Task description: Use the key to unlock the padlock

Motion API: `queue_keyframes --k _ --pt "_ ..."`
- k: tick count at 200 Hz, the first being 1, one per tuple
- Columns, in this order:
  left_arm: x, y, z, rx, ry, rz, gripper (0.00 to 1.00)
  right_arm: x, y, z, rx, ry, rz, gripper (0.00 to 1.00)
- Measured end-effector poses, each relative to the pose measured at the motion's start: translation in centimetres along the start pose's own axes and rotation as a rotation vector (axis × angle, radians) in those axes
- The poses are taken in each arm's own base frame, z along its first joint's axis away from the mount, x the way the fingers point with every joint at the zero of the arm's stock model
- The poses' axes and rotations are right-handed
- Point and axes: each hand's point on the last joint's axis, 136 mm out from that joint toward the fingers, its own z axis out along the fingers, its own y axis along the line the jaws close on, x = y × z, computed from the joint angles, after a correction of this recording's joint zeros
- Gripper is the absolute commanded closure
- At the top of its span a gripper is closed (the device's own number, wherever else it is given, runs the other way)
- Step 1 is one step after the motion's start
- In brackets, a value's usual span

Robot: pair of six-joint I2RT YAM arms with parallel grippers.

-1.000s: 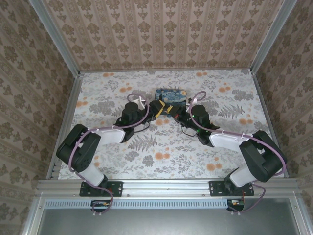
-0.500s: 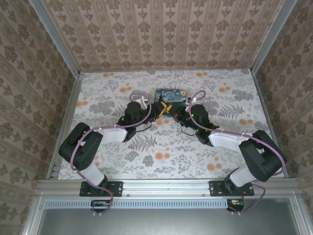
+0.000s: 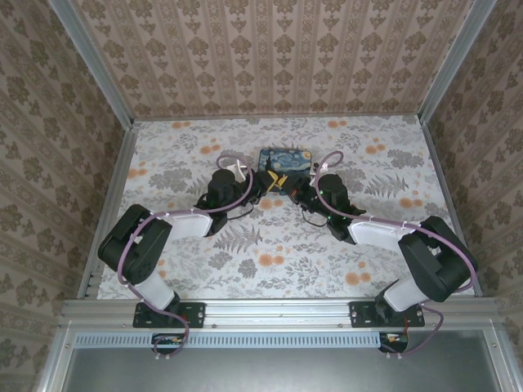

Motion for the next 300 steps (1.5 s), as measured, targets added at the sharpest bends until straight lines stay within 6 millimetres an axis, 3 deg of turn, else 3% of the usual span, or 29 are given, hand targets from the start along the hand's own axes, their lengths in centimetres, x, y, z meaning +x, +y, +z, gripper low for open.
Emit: queue_keyframes --k 51,71,111,179,201,219,226,269,300 --pt "0.0 0.4 0.1 -0.007 0.001 -0.003 1.0 0.1 -0.3 0.1 0.006 0.002 0.001 1.0" --pt "0.0 0.4 0.1 -0.008 0.002 -0.002 0.88 0.1 -0.3 0.1 0.008 0.001 0.002 1.0" --pt "0.4 0.3 0.2 -0.004 0.009 -0.001 0.84 0.0 -0.4 0.1 0.009 0.0 0.002 1.0" --pt "0.5 0.2 0.2 -0.002 0.011 0.0 1.0 0.0 -0.4 0.2 0.01 -0.001 0.002 1.0" --pt "0.5 0.1 0.2 -0.001 0.008 0.001 1.0 0.0 -0.4 0.2 0.011 -0.003 0.002 1.0" --pt "0.3 0.2 0.2 -0.001 0.006 0.004 1.0 -0.1 -0.5 0.1 0.012 -0.006 0.003 0.68" --pt "0.2 0.2 0.2 -0.001 0.005 0.011 1.0 -0.2 -0.9 -0.2 0.019 -0.009 0.003 0.64" --pt "-1.6 1.0 -0.4 -0.026 -0.012 0.078 1.0 -1.6 -4.4 -3.4 0.086 -0.061 0.01 0.62" --pt "-2.2 0.0 -0.5 0.011 0.022 0.146 1.0 -3.0 -3.7 -4.7 0.051 -0.073 -0.04 0.59"
